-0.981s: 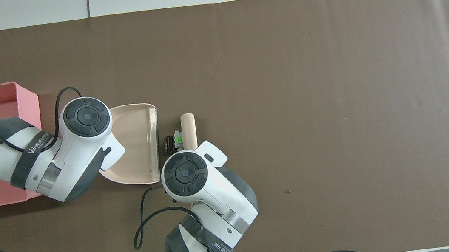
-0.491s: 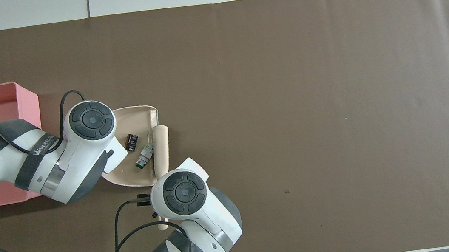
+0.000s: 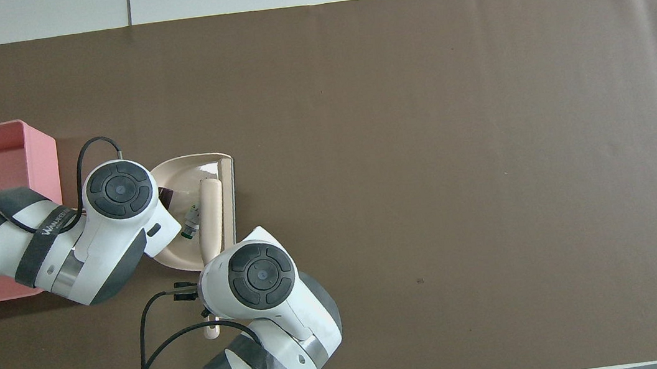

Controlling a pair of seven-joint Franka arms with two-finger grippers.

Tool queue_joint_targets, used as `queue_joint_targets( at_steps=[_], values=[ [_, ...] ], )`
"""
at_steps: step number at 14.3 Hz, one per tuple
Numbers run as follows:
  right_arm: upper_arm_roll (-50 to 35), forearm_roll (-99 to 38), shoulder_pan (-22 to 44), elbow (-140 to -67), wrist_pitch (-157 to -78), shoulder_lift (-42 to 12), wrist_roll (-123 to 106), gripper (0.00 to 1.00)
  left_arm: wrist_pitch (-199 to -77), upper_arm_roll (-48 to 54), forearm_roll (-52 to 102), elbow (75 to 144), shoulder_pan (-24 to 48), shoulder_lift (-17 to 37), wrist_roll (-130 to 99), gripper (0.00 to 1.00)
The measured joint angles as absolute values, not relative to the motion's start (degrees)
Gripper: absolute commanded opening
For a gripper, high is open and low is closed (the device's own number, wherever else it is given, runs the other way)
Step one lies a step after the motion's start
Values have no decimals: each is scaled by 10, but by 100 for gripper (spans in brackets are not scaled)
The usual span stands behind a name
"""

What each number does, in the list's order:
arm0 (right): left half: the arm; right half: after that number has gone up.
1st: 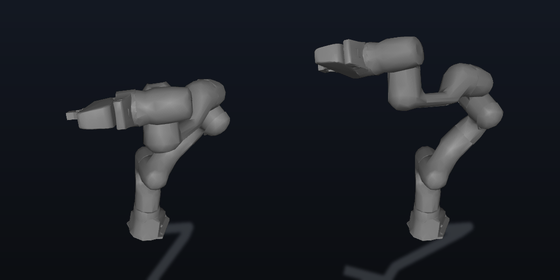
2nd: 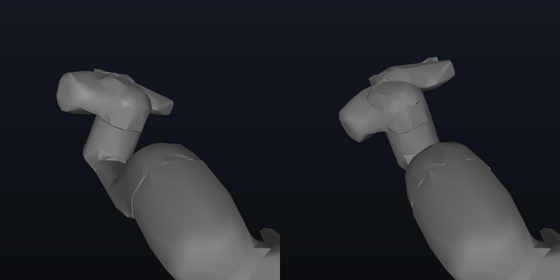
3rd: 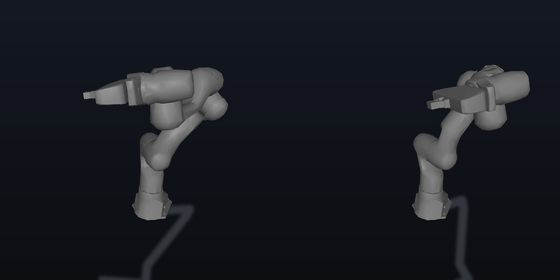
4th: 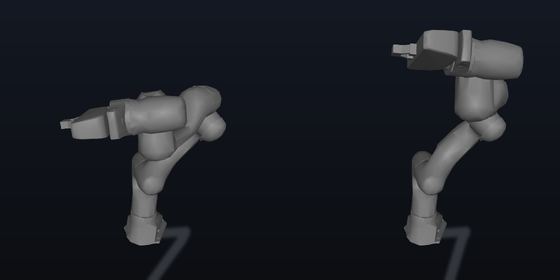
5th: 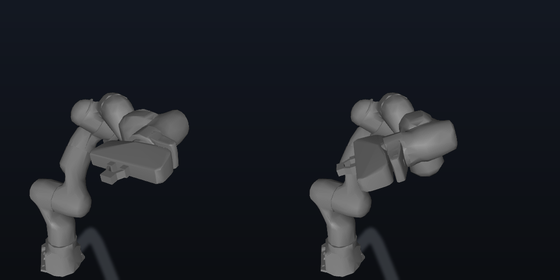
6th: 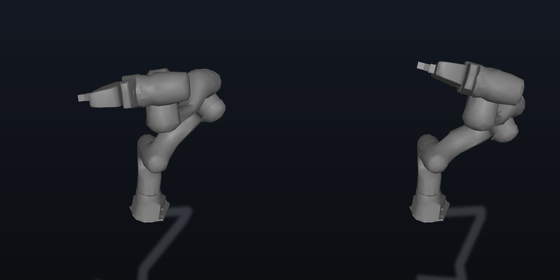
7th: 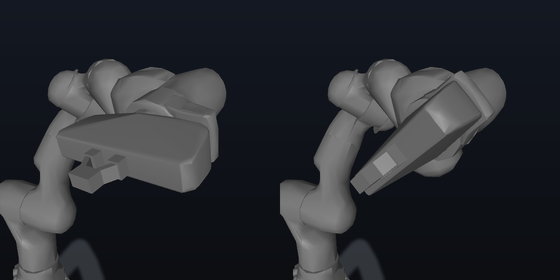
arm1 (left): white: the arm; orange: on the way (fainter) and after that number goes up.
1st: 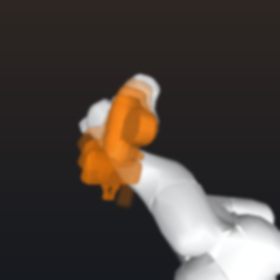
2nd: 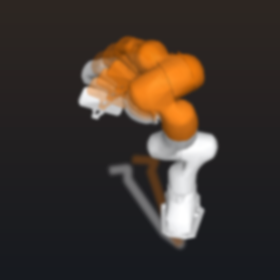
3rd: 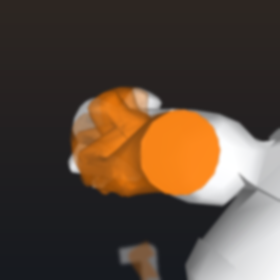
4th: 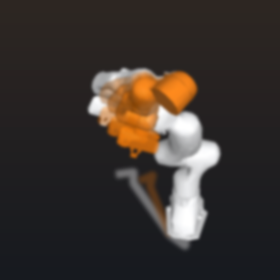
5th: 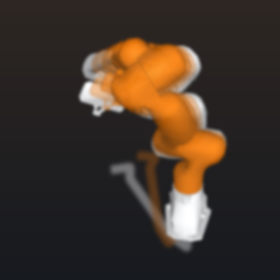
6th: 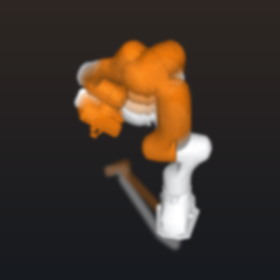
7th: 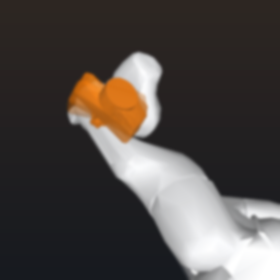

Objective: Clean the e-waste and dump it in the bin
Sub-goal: 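Sweep the component into the dustpan with the brush in the right gripper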

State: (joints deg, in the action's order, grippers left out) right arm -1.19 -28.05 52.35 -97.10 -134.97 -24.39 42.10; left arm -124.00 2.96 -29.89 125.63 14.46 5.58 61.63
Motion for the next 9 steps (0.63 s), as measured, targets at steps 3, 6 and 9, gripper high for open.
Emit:
queue_joint_targets(
  at_steps=[3, 6, 9],
  values=[
    [-2, -251, 508, -960, -1254, -196, 453, 0, -1256, 29, -281, 1263, 137, 50, 617, 0],
    [1, -148, 472, -972, -1146, -112, 517, 0, -1267, 29, -237, 1262, 136, 46, 626, 0],
    [2, -127, 398, -992, -1062, -48, 480, 0, -1256, 28, -176, 1250, 125, 21, 682, 0]
  ],
)
